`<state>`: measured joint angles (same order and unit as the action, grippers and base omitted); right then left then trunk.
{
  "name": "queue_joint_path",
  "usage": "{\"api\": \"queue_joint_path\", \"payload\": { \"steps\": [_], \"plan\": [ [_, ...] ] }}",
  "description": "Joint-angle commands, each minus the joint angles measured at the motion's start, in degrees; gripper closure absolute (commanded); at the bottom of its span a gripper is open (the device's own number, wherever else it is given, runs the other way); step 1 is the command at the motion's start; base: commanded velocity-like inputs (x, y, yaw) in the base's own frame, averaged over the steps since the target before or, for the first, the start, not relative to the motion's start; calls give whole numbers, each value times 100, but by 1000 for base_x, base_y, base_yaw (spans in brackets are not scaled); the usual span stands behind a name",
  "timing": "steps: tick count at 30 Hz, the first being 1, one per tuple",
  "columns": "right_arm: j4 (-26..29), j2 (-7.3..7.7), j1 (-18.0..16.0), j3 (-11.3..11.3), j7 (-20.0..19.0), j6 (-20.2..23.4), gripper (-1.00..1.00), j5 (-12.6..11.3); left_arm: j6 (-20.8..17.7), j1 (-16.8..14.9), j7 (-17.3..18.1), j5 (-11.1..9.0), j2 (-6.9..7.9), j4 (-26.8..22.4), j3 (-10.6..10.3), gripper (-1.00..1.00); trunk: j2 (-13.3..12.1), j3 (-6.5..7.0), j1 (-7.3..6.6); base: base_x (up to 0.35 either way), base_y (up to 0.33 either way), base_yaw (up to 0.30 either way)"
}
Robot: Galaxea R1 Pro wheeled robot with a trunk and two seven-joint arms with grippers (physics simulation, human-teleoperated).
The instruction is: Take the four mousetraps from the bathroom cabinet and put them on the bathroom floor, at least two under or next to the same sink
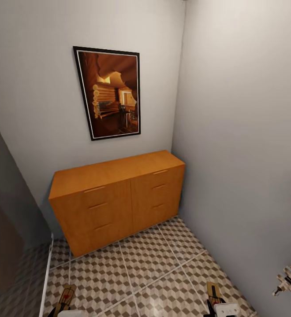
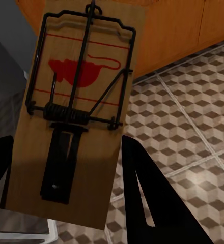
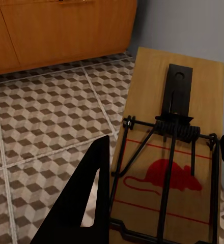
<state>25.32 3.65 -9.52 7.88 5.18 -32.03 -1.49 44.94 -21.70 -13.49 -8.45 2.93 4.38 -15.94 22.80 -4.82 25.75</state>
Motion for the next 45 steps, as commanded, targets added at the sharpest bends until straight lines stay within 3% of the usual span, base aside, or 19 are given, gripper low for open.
{"api": "queue_joint_path", "payload": {
  "steps": [1,25,45],
  "plan": [
    [-4,6,-6,47,35,-14,100,-26,24,-10,-31,-26,-3,19,-49,100,12,-3,4,0,0,0],
    [-1,8,-6,44,36,-15,100,-19,24,-10,-31,-26,-3,19,-49,100,12,167,4,0,0,3],
    [-1,9,-6,38,36,-14,100,-18,24,-10,-31,-26,-3,19,-49,100,12,167,4,-6,0,268]
  ]
}}
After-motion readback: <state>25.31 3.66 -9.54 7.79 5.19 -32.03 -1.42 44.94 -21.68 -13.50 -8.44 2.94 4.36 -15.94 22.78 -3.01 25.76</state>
